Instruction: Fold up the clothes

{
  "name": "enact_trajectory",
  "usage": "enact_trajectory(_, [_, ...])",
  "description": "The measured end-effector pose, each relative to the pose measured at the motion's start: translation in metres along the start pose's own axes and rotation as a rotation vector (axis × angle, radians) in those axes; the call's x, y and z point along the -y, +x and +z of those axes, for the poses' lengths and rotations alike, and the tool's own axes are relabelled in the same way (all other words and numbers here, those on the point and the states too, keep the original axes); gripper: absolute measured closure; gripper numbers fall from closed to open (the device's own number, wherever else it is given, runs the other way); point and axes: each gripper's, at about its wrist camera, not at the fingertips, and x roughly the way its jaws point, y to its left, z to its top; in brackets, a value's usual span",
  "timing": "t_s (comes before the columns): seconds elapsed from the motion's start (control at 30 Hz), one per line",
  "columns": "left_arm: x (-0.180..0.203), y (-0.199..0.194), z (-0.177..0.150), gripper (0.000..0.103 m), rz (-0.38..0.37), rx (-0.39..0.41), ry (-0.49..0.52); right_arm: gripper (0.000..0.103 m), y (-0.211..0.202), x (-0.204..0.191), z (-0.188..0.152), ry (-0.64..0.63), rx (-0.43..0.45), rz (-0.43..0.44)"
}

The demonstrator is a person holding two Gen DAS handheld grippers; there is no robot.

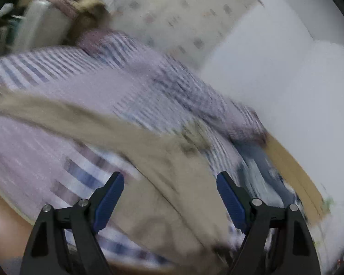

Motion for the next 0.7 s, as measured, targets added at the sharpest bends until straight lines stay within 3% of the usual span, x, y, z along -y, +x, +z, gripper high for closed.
enact_trajectory(0.13, [0.047,0.039,-0.055,0.017,-0.007,-0.183,0.194,0.101,-0.022,0.009,0.014,0.081,0.076,0.105])
enact_trajectory(0.33, [0.075,0.062,-0.092,0.017,0.05,-0.287,0.415,0.101,-0.036,0.026,0.04,0.169,0.177,0.196])
enact_trajectory(0.57, [0.046,0.072,-0.085,0.017,0.088,-0.284,0.306,0.101,-0.034,0.042,0.043,0.208,0.211,0.24])
enact_trajectory(0.7, [0.055,0.077,-0.091,0.017,0.066,-0.283,0.349,0.101,-0.047,0.056,0.037,0.236,0.25,0.269])
